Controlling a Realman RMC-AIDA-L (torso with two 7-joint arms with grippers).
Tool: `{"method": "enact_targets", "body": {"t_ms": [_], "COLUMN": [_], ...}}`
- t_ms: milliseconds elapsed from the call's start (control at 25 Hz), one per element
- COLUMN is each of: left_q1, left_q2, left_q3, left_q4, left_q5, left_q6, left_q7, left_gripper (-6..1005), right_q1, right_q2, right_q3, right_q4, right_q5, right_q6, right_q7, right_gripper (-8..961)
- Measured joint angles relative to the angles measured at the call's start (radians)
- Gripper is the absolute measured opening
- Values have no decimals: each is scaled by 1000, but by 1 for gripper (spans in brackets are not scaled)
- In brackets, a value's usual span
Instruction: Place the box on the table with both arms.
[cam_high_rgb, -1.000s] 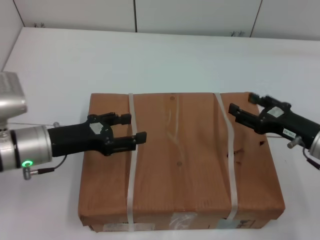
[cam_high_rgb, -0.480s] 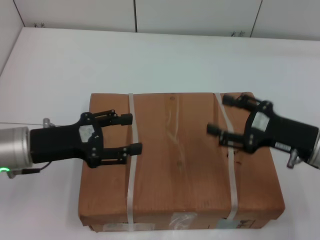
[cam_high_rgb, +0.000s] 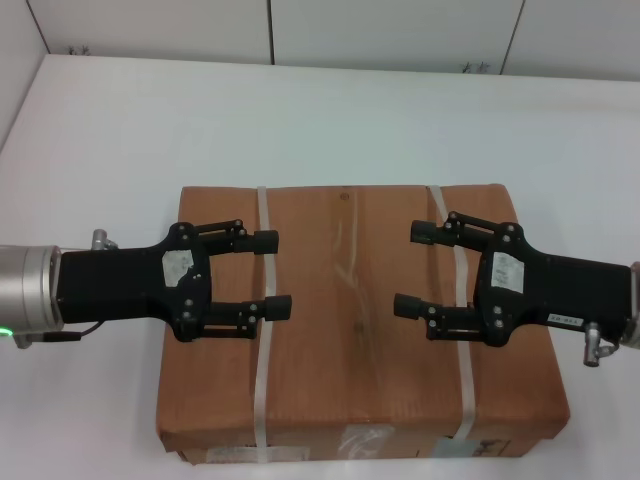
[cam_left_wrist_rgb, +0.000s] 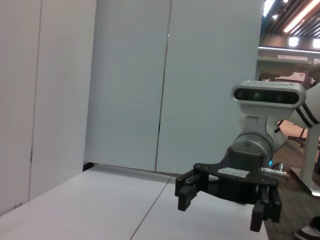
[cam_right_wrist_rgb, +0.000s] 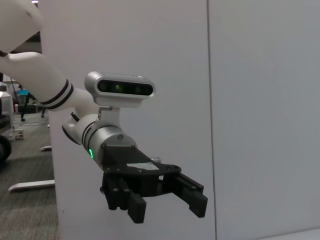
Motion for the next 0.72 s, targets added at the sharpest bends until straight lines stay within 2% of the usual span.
{"method": "enact_targets", "body": {"t_ms": [720], "left_q1": [1], "left_q2": [-11], "left_q3": [-4], "left_q4": [0], "left_q5": [-10], "left_q6": [-8], "left_q7": [3], "left_gripper": [784], "right_q1": [17], "right_q2": [0], "right_q3": [8], "right_q4": [0], "right_q5": [-3], "right_q6": [6], "right_q7": [-3], "right_gripper": [855]}}
